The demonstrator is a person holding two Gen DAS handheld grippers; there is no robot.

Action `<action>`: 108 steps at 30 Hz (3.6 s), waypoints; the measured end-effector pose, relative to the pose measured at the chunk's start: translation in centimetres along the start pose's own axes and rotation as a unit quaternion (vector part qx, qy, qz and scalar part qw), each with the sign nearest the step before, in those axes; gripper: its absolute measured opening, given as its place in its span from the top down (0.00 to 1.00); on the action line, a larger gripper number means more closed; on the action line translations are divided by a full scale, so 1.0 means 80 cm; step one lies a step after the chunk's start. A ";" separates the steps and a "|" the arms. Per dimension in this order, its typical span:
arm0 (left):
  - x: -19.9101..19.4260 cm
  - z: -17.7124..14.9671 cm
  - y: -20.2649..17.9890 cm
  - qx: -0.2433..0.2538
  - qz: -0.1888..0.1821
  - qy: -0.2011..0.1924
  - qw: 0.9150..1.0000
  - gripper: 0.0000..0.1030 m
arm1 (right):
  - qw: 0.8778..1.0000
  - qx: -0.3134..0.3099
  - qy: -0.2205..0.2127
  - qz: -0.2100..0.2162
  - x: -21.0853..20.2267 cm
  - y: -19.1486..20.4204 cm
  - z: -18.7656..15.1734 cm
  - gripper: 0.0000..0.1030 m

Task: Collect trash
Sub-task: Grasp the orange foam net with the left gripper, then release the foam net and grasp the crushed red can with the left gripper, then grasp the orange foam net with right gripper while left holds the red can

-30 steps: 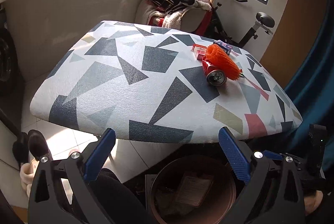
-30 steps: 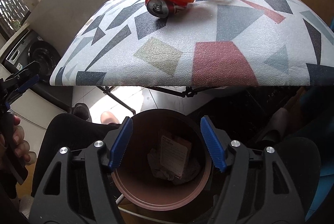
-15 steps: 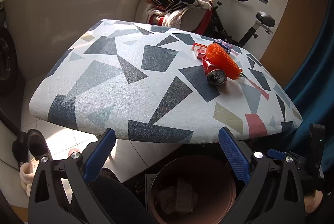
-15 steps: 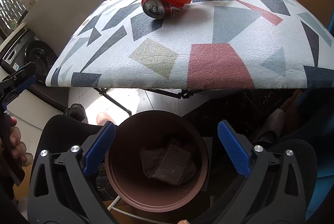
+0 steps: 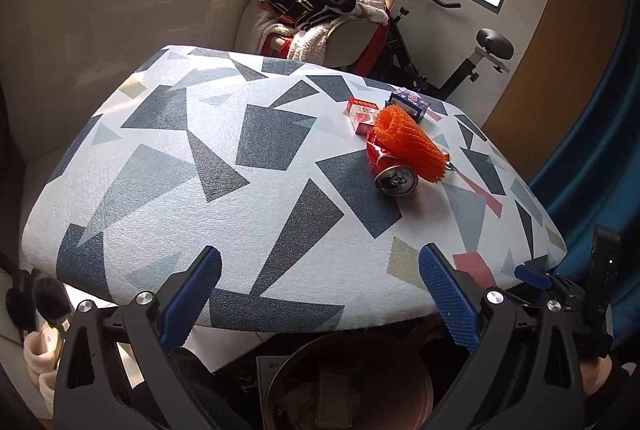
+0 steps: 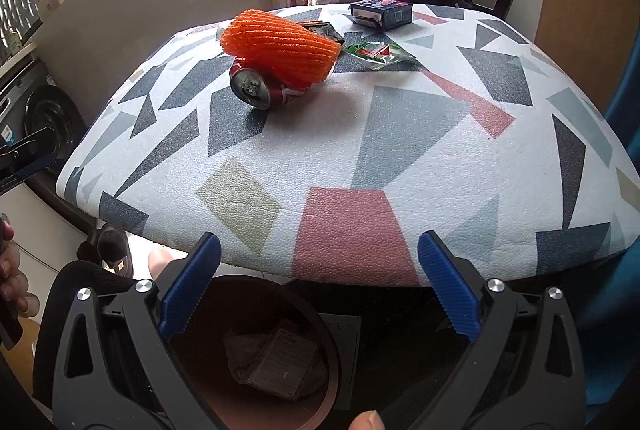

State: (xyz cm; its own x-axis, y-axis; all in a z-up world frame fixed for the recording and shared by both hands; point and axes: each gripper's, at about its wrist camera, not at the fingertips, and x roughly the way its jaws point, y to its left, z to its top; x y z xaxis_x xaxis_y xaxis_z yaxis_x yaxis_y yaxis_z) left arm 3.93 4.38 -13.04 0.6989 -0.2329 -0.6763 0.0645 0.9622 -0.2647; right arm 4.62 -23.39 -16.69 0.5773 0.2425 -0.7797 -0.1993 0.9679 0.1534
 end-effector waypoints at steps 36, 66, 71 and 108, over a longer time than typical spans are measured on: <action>0.195 0.152 -0.059 -0.056 -0.133 -0.002 0.990 0.76 | 0.999 -0.045 -0.017 -0.025 0.056 -0.037 0.072 0.06; 0.182 0.131 -0.025 0.020 -0.133 0.060 0.989 0.64 | 0.997 -0.070 0.001 0.012 0.076 -0.002 0.080 0.06; 0.178 0.124 -0.032 0.045 -0.109 0.053 0.992 0.70 | 0.997 -0.069 0.005 0.016 0.078 -0.002 0.076 0.06; 0.184 0.105 0.029 -0.070 -0.165 0.073 0.981 0.48 | 0.999 -0.033 -0.032 -0.004 0.108 -0.034 0.137 0.11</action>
State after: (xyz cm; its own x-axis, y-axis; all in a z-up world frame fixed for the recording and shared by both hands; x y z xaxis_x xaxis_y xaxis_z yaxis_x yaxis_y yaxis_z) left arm 20.36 4.40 -17.83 0.5461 -0.5563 -0.6264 0.1644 0.8044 -0.5709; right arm 18.85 -23.16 -17.20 0.6282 0.2410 -0.7398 -0.2457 0.9636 0.1053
